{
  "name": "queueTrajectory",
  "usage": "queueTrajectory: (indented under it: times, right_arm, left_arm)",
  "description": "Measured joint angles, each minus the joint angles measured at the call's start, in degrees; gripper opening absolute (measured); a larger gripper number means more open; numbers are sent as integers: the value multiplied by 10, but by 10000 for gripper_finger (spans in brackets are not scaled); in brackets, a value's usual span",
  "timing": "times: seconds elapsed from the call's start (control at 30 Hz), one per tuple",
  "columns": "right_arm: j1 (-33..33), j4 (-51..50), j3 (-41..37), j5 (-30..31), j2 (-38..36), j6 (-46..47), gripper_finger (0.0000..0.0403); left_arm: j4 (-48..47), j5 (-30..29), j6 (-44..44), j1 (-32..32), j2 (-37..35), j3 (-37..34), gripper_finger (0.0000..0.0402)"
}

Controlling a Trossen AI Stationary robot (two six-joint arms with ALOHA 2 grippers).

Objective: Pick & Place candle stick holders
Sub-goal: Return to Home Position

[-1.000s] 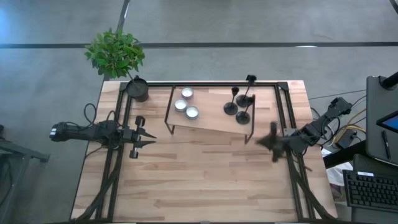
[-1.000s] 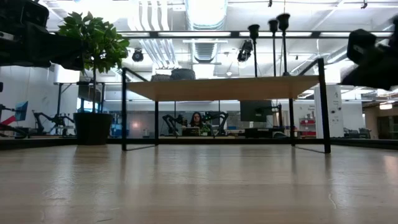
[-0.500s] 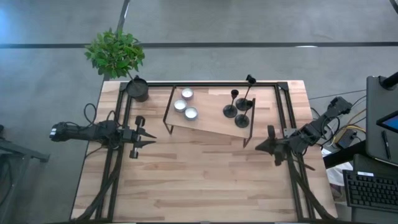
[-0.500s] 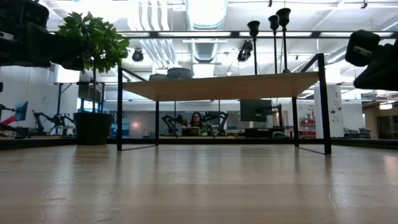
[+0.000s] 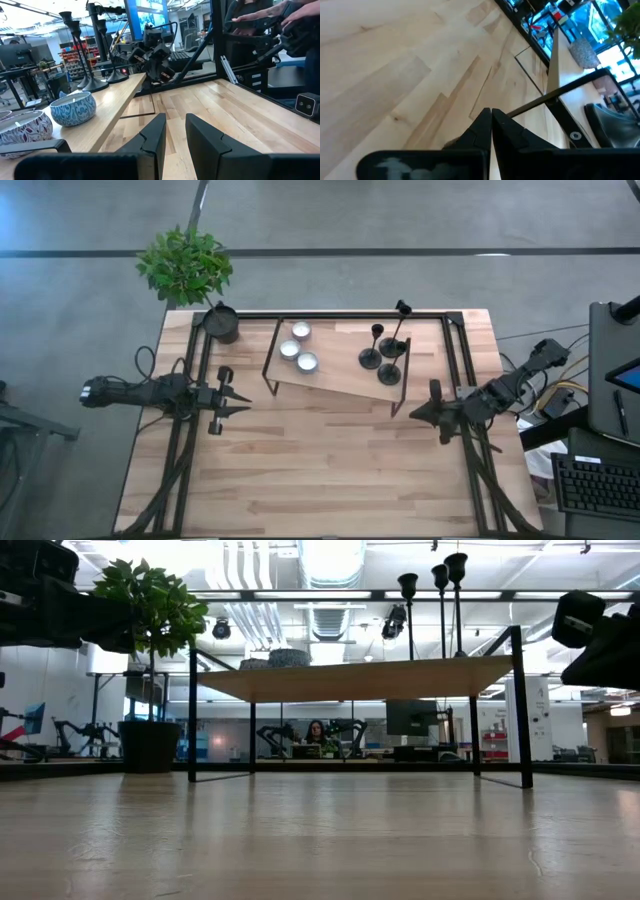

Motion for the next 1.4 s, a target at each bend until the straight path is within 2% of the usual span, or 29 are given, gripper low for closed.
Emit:
queueTrajectory:
  times: [0.13, 0.23, 0.33, 0.43, 0.5, 0.63, 0.8, 0.97, 1.4]
  right_arm:
    - [-54, 4, -1, -28, 7, 6, 8]
    - [-119, 9, -2, -76, 15, 48, 8]
    - [-193, 10, -2, -182, 20, 125, 8]
    - [-261, 13, -2, -283, 14, 116, 8]
    - [-290, 20, -3, -319, 2, 104, 8]
    - [-326, 107, -21, -320, -22, 94, 8]
    - [-336, 234, -61, -323, -40, 114, 9]
    - [-334, 253, -61, -334, -37, 208, 9]
    - [-334, 261, -61, -342, -29, 223, 9]
  left_arm:
    - [0, 0, 0, 0, 0, 0, 80]
    - [0, 0, 0, 0, 0, 0, 80]
    - [0, 0, 0, 0, 1, 0, 80]
    - [0, 0, 0, 0, 1, 0, 80]
    - [0, 0, 0, 0, 1, 0, 80]
    - [0, 0, 0, 0, 1, 0, 80]
    - [0, 0, 0, 0, 1, 0, 80]
    - [0, 0, 0, 0, 1, 0, 80]
    - [0, 0, 0, 0, 1, 0, 80]
